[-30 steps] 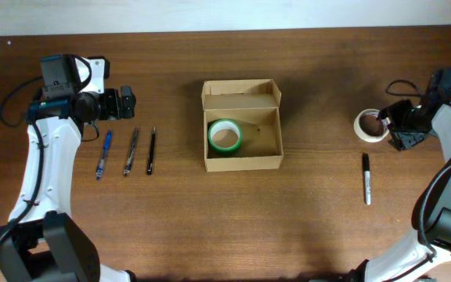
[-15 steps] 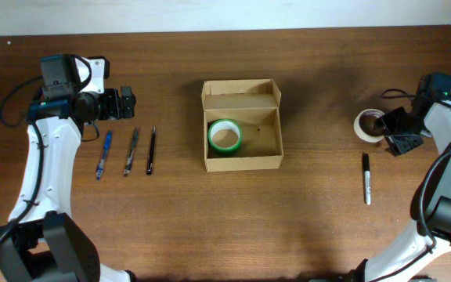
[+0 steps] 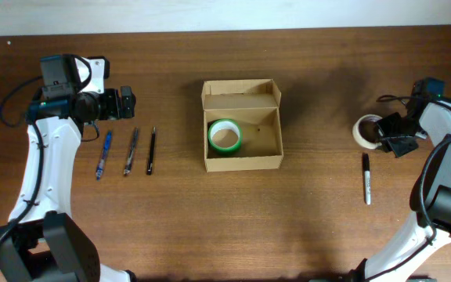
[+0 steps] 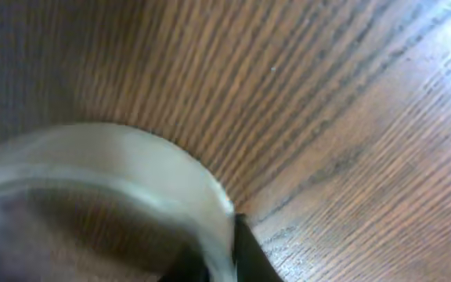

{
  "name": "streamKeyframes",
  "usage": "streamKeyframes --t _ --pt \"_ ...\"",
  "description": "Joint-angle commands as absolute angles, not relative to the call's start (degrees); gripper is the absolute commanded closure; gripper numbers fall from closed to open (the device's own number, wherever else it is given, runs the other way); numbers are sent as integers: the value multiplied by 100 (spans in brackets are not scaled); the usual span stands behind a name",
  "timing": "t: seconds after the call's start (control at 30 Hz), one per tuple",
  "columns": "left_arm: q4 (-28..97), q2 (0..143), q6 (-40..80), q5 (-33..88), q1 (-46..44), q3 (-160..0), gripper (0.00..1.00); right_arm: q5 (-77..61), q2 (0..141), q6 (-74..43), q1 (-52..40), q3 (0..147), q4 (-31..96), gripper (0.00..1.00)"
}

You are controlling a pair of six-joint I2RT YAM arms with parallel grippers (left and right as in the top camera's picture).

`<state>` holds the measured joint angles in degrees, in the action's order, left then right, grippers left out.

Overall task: Pack container
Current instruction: 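Move the right gripper back and grasp the white masking tape roll, then carry the white tape into the box beside the green tape, release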

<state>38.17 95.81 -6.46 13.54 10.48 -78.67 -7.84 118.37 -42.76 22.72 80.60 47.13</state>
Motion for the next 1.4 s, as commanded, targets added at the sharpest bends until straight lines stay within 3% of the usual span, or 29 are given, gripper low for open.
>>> streamKeyframes --t 0.0,0.33,0.67,0.87,1.37 --pt "3820 9616 -740 1417 1066 -7988 1 -1028 11920 -3992 2250 8130 4716 95" --pt "3820 9616 -740 1415 1066 -7988 1 -1632 10868 -2112 1704 9660 5478 96" --pt "3820 9616 -740 1415 1066 -7988 1 -16 10001 -198 -972 12272 6783 96" --pt "3820 9616 -740 1417 1066 -7988 1 375 10355 130 -2270 12252 7000 96" --pt "3820 9616 -740 1415 1066 -7988 1 78 12278 58 -3131 11974 7059 96"
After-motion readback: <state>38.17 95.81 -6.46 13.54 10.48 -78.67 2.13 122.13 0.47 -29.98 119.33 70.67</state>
